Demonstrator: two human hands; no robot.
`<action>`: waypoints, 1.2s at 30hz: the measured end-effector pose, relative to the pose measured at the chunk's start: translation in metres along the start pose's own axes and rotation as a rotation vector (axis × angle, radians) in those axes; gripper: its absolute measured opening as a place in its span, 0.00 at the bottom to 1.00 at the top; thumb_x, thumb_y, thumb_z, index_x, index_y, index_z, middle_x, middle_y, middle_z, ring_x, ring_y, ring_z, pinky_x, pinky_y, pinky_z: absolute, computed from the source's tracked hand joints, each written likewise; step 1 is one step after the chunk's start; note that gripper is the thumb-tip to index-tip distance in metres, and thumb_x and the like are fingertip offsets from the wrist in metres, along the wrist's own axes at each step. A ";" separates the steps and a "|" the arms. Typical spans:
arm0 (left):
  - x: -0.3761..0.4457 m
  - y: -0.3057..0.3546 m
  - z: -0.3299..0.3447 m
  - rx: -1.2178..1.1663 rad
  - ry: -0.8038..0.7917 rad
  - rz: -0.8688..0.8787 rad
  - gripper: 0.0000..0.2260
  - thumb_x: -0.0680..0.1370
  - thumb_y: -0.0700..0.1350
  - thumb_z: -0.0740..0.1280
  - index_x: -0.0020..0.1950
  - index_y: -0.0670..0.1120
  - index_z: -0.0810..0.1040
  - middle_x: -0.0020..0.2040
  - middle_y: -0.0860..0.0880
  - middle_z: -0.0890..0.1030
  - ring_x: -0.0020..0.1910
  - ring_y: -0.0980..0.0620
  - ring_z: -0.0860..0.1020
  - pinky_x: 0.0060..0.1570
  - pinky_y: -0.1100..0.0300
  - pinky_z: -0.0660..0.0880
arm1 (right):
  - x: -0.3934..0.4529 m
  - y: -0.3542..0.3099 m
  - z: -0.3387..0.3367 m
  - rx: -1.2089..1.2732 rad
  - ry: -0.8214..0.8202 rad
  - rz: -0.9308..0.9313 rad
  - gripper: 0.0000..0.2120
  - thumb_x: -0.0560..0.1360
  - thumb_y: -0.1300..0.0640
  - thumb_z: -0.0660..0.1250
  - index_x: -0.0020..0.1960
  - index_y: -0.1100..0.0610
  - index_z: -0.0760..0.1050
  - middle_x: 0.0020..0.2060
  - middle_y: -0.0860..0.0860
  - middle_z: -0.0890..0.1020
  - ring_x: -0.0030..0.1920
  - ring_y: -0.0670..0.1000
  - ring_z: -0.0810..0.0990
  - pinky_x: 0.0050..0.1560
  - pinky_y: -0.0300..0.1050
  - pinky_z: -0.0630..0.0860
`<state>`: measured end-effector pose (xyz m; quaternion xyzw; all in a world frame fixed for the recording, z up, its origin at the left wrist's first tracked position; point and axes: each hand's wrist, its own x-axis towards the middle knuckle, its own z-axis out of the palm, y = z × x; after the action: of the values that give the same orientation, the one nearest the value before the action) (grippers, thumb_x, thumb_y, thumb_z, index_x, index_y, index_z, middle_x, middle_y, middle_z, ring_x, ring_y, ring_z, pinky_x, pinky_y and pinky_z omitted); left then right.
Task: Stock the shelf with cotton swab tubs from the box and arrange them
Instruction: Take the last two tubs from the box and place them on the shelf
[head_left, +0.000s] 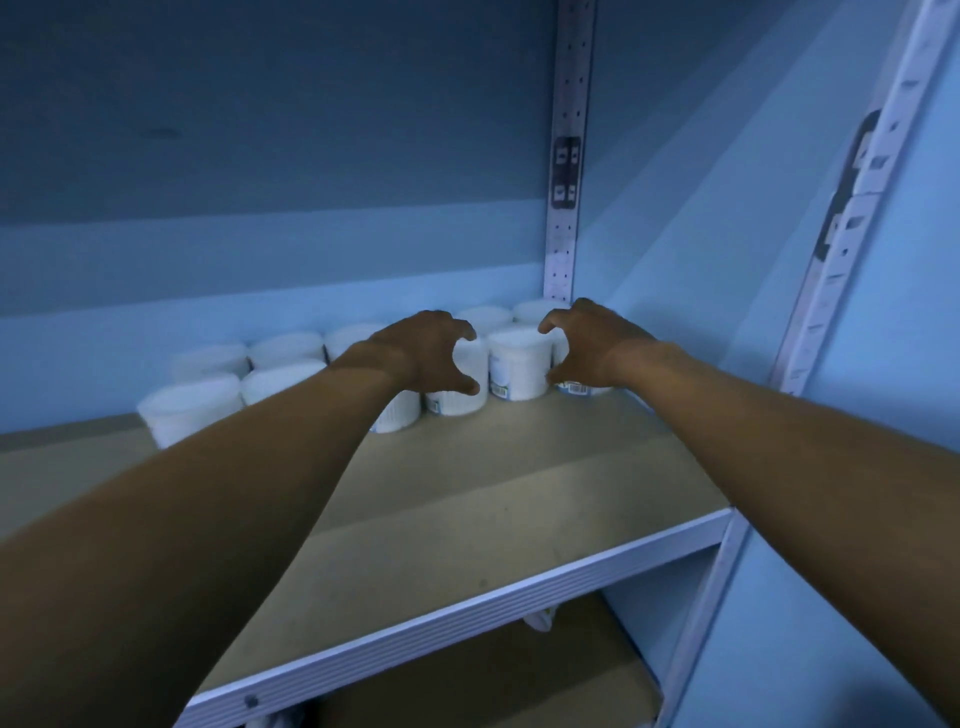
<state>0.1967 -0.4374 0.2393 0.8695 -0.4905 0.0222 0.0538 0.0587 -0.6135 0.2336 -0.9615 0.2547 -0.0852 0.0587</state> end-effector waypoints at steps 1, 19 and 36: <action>0.008 0.006 0.003 -0.006 0.004 0.017 0.33 0.72 0.59 0.72 0.74 0.52 0.67 0.70 0.49 0.70 0.70 0.48 0.68 0.66 0.53 0.67 | 0.002 0.007 0.001 0.000 0.001 0.015 0.33 0.70 0.48 0.76 0.72 0.46 0.69 0.68 0.54 0.68 0.67 0.59 0.71 0.65 0.55 0.72; 0.090 0.058 0.029 0.038 0.017 0.118 0.36 0.72 0.60 0.72 0.76 0.49 0.64 0.74 0.46 0.67 0.72 0.46 0.67 0.69 0.52 0.66 | 0.048 0.053 0.019 0.010 0.014 0.038 0.37 0.69 0.40 0.75 0.74 0.48 0.66 0.69 0.55 0.68 0.68 0.60 0.71 0.64 0.56 0.73; 0.098 0.058 0.040 0.042 0.043 0.112 0.31 0.74 0.48 0.74 0.75 0.51 0.67 0.73 0.47 0.70 0.71 0.46 0.67 0.67 0.53 0.66 | 0.054 0.054 0.025 -0.058 0.046 0.029 0.28 0.72 0.44 0.73 0.71 0.44 0.71 0.69 0.53 0.73 0.68 0.58 0.72 0.67 0.54 0.71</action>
<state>0.1973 -0.5555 0.2131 0.8410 -0.5365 0.0544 0.0446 0.0841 -0.6856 0.2075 -0.9568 0.2721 -0.0992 0.0260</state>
